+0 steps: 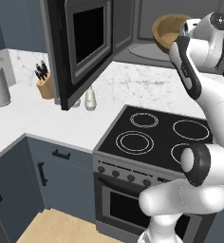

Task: Pick the broccoli from the sink and place it in the bowl. Then pick the bowl and place it in the microwave. Then close the microwave door and press the start button.

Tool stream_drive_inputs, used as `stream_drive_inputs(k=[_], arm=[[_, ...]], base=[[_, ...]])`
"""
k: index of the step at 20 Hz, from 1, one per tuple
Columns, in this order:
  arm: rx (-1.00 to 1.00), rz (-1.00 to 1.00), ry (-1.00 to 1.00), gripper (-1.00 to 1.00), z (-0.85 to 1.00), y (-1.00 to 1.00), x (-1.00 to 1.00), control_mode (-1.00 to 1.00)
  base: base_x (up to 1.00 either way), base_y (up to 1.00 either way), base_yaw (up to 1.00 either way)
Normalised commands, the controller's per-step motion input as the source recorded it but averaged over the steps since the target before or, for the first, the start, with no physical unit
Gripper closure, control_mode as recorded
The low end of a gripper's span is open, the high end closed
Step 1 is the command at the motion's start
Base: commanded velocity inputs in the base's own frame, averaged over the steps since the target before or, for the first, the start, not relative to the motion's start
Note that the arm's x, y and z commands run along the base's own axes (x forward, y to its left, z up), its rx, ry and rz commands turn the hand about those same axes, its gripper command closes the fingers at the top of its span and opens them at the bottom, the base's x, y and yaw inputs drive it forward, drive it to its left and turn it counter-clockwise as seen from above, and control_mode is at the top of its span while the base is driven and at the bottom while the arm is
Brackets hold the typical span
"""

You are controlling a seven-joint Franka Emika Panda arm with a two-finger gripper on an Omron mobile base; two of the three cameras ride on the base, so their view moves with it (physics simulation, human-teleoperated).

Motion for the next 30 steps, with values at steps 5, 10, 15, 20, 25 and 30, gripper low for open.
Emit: stream_drive_inputs(k=[5,10,15,20,25,30], arm=[[0.0,0.02,0.01,1.0,-0.22,-0.23,0.38,-1.0],[0.0,0.02,0.0,1.0,-0.25,-0.1,0.48,-1.0],[0.0,0.0,0.0,1.0,-0.19,-0.1,0.5,-1.0],[0.0,0.0,0.0,1.0,-0.1,-0.05,0.48,-1.0],[0.0,0.0,-0.02,-1.0,-0.03,0.0,0.1,-1.0],[0.0,0.0,-0.14,-1.0,0.01,0.0,-0.05,-1.0]], base=[[0.0,0.0,0.0],[0.0,0.0,0.0],[0.0,0.0,0.0],[0.0,0.0,0.0],[0.0,0.0,0.0],[0.0,0.0,0.0]])
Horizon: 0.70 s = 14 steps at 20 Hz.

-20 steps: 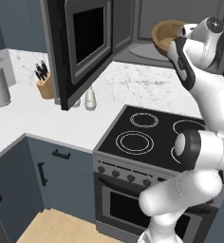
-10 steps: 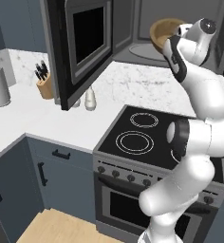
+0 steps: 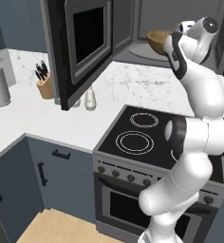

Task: Pick the broccoli from the sink and place it in the bowl. Then pick the bowl and place it in the microwave. Then close the microwave door and press the start button.

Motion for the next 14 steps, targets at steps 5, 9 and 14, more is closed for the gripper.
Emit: stream_drive_inputs(k=[5,9,14], arm=[[0.0,0.0,-0.29,-1.0,0.05,0.05,0.0,-1.0],[0.0,0.0,-0.34,-1.0,0.09,0.17,-0.29,-1.0],[0.0,0.0,-0.05,-1.0,0.48,0.49,-0.84,-1.0]], base=[[0.0,0.0,0.0],[0.0,0.0,0.0],[0.0,0.0,0.0]])
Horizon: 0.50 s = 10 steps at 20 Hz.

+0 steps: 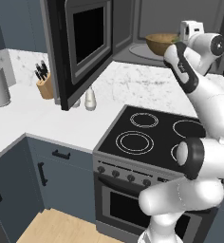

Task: Pick the broccoli from the sink and place it in the bowl. Then pick the bowl and place it in the microwave. Then close the microwave door and press the start button.

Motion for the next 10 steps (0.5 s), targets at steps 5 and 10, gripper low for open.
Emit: stream_drive_inputs(k=[5,10], arm=[[0.0,0.0,0.03,-1.0,0.51,0.23,-1.0,-1.0],[0.0,0.0,0.0,-1.0,0.41,0.24,-1.0,-1.0]], base=[[0.0,0.0,0.0],[0.0,0.0,0.0]])
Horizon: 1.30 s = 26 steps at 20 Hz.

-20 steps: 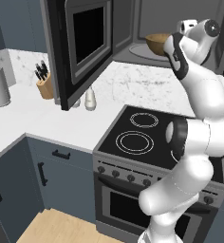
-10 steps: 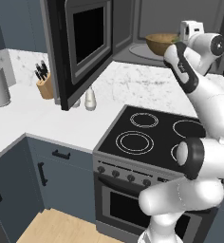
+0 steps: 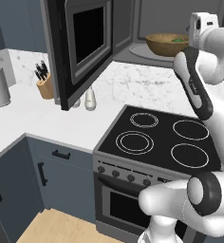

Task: Pick the broccoli from the sink and place it in the bowl. Then pick the bowl and place it in the microwave. Then close the microwave door and press the start button.

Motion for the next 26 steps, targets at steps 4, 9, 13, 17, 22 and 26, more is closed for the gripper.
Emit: stream_drive_inputs(k=[4,9,13,17,22,26], arm=[[0.0,0.0,0.0,-1.0,0.27,0.19,-1.0,-1.0],[0.02,0.0,0.0,-1.0,0.03,0.26,-1.0,-1.0],[0.08,0.0,0.04,-1.0,0.0,0.4,-1.0,-1.0],[0.09,0.0,0.03,-1.0,-0.06,0.56,-1.0,-1.0],[0.05,0.0,0.02,-1.0,-0.16,0.69,-1.0,-1.0],[0.0,0.0,0.0,-1.0,-0.24,0.67,-1.0,-1.0]], base=[[0.0,0.0,0.0],[0.0,0.0,0.0],[0.0,0.0,0.0],[0.0,0.0,0.0],[0.0,0.0,0.0],[0.0,0.0,0.0]])
